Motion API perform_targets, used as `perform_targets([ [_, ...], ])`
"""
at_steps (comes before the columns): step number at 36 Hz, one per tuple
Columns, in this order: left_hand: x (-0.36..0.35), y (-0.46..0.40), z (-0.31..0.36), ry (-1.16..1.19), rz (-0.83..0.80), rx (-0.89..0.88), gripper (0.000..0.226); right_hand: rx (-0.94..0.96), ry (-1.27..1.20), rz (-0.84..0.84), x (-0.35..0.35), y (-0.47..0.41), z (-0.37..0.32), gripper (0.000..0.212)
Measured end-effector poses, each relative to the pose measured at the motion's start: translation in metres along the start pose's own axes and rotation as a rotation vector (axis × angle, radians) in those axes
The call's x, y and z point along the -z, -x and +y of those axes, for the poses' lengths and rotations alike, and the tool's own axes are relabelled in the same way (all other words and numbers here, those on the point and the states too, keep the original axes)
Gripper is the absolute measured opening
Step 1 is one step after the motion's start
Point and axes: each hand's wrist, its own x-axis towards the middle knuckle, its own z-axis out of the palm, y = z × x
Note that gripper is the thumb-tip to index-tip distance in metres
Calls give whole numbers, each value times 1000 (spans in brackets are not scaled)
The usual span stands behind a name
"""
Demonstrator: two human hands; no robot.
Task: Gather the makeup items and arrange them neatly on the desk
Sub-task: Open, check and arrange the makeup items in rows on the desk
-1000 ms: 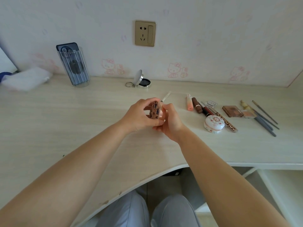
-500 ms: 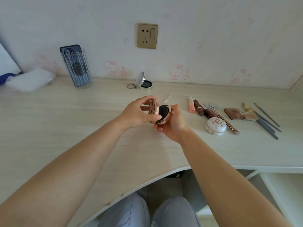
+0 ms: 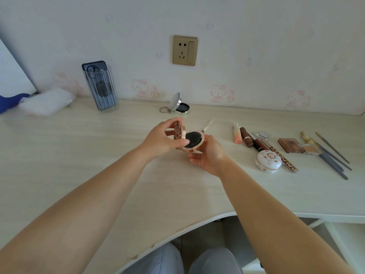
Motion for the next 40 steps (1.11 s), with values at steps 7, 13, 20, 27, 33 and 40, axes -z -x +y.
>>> perform_targets([
  [7, 17, -15, -6, -79, 43, -4, 69, 209, 661, 342, 4, -24, -8, 19],
  [13, 27, -38, -13, -142, 46, -8, 76, 273, 865, 264, -3, -41, -14, 27],
  [20, 30, -63, -23, -130, 47, 13, 75, 264, 1258, 196, -3, -65, -24, 33],
  [27, 22, -82, -33, -80, 42, 23, 62, 320, 1710, 339, 0, -81, -28, 62],
  [33, 15, -95, -44, -60, 49, 34, 62, 338, 1757, 341, 5, -94, -29, 67],
  [40, 4, -108, -56, -24, 56, 73, 61, 327, 1750, 290, 14, -101, -48, 77],
])
